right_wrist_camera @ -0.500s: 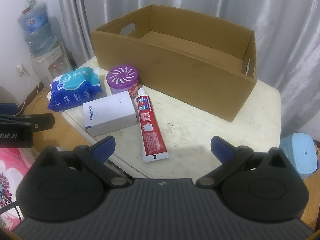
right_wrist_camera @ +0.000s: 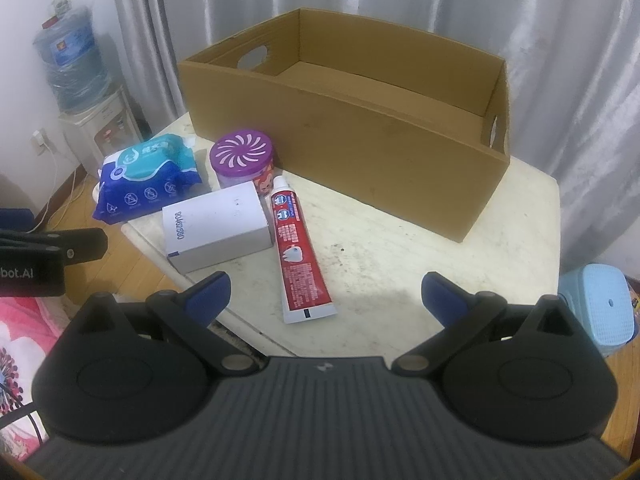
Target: Organize objects
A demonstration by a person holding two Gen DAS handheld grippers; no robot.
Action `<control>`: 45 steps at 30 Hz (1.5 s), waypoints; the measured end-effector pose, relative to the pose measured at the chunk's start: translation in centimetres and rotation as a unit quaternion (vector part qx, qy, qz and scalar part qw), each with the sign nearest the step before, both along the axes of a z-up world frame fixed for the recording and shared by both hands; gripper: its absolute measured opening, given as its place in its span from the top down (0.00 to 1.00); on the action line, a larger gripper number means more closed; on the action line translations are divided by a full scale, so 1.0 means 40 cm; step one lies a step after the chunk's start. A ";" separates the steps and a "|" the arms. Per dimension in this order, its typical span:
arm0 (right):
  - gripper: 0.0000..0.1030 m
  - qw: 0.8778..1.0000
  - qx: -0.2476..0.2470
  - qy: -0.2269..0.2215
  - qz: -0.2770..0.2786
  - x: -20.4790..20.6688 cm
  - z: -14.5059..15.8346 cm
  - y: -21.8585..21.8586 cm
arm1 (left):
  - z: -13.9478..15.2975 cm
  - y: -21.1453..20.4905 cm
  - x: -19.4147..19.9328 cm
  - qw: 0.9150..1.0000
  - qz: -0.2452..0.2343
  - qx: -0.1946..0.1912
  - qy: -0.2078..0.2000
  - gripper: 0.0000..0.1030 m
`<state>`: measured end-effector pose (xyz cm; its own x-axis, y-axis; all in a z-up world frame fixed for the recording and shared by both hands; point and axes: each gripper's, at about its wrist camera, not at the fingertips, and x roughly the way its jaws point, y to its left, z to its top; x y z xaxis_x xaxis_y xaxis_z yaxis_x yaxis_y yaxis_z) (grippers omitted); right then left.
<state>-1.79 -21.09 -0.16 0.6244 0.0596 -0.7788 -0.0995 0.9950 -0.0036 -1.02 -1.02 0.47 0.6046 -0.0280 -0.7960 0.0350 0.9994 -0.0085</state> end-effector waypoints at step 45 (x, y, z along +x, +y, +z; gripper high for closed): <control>0.01 0.994 0.110 -0.009 0.014 0.162 -0.031 -0.014 | -0.102 0.029 0.122 0.999 -0.042 -0.006 0.029 0.01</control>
